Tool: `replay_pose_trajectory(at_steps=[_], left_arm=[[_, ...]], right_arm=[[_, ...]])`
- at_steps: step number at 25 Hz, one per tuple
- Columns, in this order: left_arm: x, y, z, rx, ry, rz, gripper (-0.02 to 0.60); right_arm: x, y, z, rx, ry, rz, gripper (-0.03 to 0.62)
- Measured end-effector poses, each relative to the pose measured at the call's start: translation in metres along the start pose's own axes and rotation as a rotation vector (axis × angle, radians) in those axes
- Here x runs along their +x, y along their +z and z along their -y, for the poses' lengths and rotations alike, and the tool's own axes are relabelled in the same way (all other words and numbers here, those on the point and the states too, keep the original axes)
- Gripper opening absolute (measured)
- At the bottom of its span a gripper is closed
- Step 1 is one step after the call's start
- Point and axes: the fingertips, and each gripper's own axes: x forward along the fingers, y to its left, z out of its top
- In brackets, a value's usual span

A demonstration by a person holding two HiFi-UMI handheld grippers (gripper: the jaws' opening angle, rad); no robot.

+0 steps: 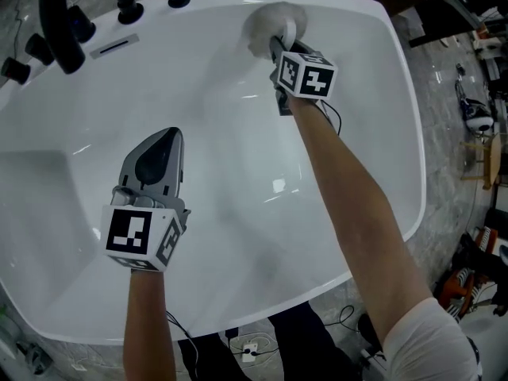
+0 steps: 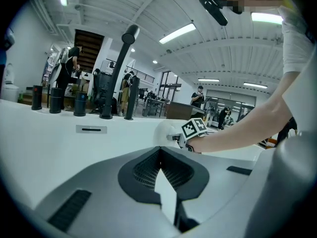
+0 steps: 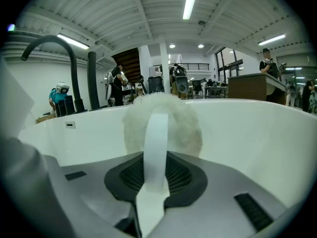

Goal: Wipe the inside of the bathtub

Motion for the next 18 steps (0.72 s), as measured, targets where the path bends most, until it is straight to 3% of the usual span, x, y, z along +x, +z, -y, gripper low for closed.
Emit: replay_pose_trajectory(at_steps=[10, 18], left_arm=[[0.002, 0.005, -0.027, 0.032, 0.035, -0.005, 0.011], [-0.025, -0.004, -0.066, -0.002, 0.052, 0.008, 0.011]], right_arm=[[0.007, -0.004, -0.109, -0.03, 0.098, -0.017, 0.094], [0.018, -0.006, -0.158, -0.025, 0.118, -0.015, 0.094]])
